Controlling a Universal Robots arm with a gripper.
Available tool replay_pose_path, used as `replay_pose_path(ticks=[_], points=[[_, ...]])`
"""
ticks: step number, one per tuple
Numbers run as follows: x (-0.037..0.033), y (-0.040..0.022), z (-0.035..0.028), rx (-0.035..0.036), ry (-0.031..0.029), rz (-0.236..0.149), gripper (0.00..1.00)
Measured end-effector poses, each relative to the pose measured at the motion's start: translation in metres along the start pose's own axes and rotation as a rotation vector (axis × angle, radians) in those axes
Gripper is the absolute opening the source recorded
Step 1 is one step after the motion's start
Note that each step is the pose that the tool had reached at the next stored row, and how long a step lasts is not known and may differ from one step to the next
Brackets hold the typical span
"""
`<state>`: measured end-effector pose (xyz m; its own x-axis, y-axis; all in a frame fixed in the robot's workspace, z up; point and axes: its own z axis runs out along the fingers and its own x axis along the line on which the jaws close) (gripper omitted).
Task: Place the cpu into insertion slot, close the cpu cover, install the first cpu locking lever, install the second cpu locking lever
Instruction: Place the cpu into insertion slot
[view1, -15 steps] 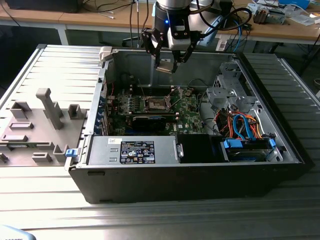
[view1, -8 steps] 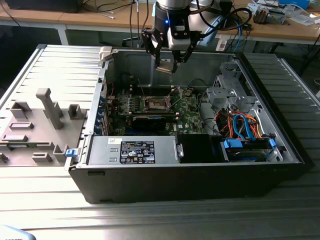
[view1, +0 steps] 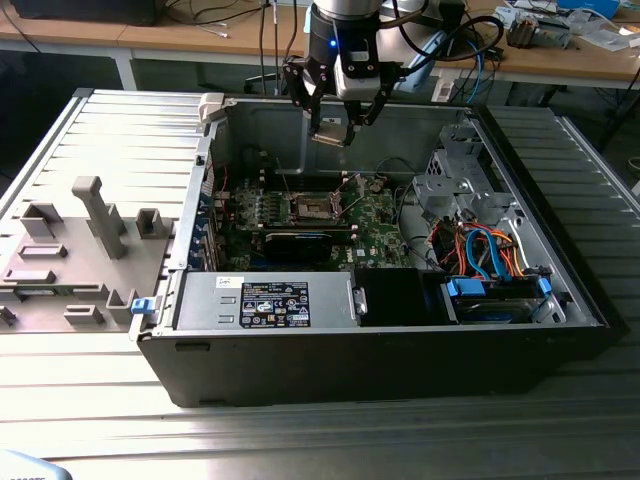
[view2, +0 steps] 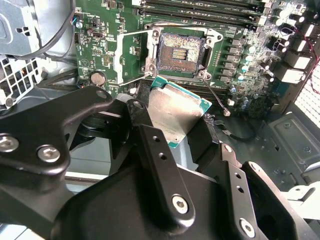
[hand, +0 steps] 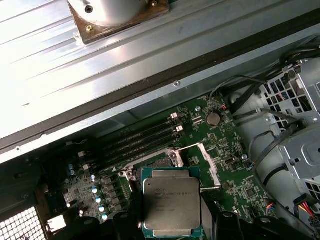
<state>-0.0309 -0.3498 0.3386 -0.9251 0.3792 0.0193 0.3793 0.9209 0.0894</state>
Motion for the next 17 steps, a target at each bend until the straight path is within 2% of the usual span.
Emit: replay_pose_path(ticks=[17], points=[[0.0,0.0,0.0,-0.0002,-0.0007,0.008,0.55]])
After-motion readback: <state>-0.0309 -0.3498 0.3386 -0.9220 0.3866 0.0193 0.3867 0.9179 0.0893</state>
